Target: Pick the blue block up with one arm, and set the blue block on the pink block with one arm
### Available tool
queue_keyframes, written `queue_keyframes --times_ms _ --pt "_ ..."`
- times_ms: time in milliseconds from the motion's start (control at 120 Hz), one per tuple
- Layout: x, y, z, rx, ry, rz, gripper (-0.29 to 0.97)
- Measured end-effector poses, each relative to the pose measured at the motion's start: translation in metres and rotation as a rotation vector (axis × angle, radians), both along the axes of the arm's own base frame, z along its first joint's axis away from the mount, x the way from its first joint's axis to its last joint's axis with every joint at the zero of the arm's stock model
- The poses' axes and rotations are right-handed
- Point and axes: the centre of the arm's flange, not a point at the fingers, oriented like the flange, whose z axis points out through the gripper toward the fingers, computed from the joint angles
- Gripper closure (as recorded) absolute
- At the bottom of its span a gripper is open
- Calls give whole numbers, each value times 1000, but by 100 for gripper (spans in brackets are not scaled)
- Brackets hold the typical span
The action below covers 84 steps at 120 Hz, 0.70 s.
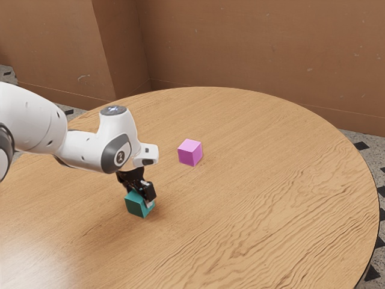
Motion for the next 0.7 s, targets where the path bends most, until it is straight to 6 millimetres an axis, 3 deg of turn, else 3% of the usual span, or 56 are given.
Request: queue_keyframes --times_ms 225,700 --pt "0 0 1 0 -3 3 20" --pt "1 11 19 -4 -29 23 28"
